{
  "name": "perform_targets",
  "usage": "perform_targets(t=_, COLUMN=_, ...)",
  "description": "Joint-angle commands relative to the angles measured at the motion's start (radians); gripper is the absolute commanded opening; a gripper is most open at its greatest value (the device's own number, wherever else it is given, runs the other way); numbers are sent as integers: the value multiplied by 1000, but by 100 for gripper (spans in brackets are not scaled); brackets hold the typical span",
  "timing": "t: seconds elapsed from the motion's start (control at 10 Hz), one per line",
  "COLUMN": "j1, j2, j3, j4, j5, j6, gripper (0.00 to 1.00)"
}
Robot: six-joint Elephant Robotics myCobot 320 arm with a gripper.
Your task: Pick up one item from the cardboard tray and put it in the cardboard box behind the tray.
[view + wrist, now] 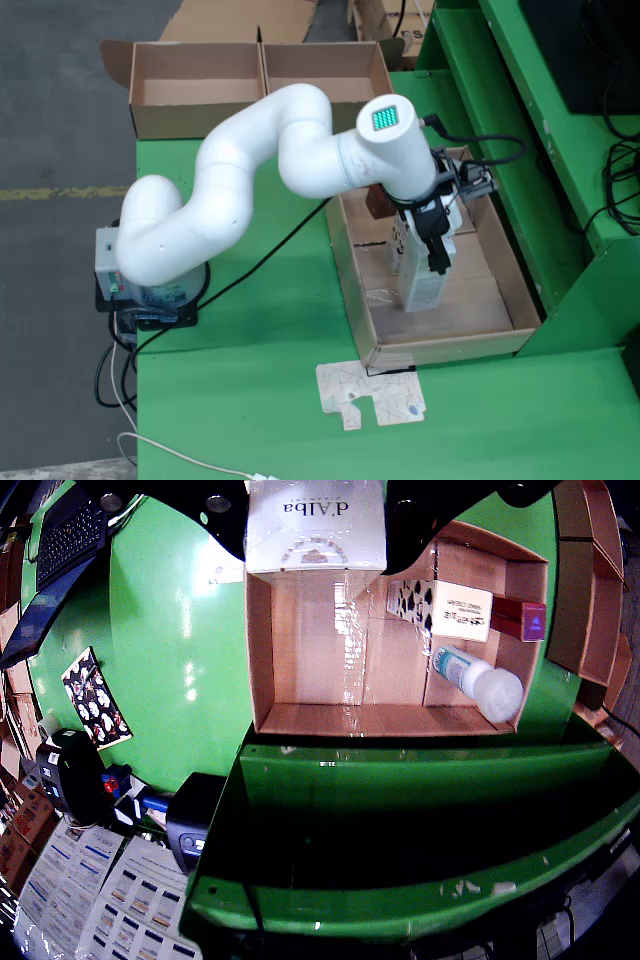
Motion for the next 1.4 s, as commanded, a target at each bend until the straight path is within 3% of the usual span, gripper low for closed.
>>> perform_targets(t=0.0, j1=-3, j2=74, j3=28, j4=36, j5=-20, j6=10, gripper=0)
perform_targets(t=1.0, j1=36, j2=174, j3=28, j4=1, j5=-38, j6=38, gripper=0)
perform_targets(t=1.3, j1=86, j2=269, j3=28, j4=-116, j5=-30, j6=62, gripper=0)
